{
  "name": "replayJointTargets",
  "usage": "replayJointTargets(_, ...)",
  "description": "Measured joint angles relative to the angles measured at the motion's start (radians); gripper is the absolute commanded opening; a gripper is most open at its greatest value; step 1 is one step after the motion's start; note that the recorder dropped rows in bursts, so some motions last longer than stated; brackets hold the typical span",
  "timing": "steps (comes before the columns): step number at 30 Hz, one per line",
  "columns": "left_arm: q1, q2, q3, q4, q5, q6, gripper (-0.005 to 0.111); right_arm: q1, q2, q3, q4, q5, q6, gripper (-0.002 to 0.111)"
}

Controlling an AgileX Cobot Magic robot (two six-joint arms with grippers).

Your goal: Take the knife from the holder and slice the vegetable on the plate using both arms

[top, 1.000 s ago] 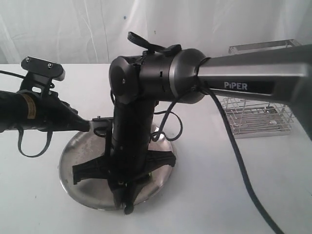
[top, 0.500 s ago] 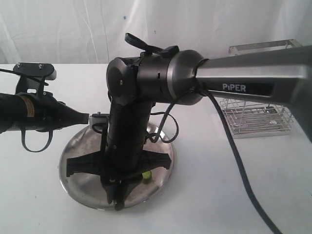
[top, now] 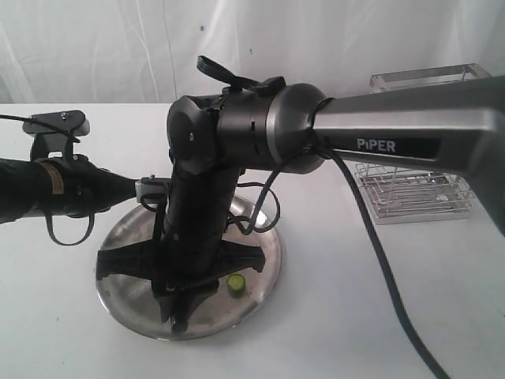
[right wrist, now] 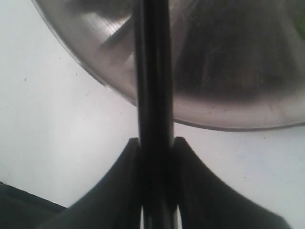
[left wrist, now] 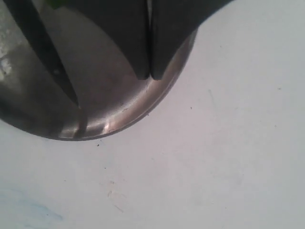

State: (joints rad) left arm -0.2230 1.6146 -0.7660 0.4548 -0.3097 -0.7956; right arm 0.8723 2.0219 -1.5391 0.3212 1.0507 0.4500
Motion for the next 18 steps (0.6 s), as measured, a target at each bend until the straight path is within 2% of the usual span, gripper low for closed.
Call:
replayJointTargets(4, 0.041, 0.000, 0.000, -0.049, -0.039, -0.006, 0.000, 0.011, 0.000, 0.005, 0.018, 0.000, 0.002, 0.000)
replayJointTargets(6, 0.083, 0.000, 0.000, -0.075, -0.054, -0.036, 0.000, 0.017, 0.000, 0.026, 0.036, 0.016, 0.002, 0.000)
replayJointTargets(8, 0.107, 0.000, 0.009, -0.010, -0.119, -0.104, 0.000, 0.022, 0.000, 0.043, 0.032, 0.035, 0.000, 0.000)
replayJointTargets(11, 0.107, 0.052, 0.023, 0.179, -0.357, -0.169, 0.000, 0.025, 0.000, 0.060, 0.021, 0.037, -0.002, 0.000)
replayJointTargets(12, 0.107, 0.066, 0.023, 0.200, -0.392, -0.177, 0.000, 0.025, 0.000, 0.062, 0.017, 0.037, -0.002, 0.000)
replayJointTargets(18, 0.107, 0.159, 0.023, 0.250, -0.443, -0.194, 0.000, 0.025, 0.000, 0.062, -0.040, 0.039, -0.004, 0.000)
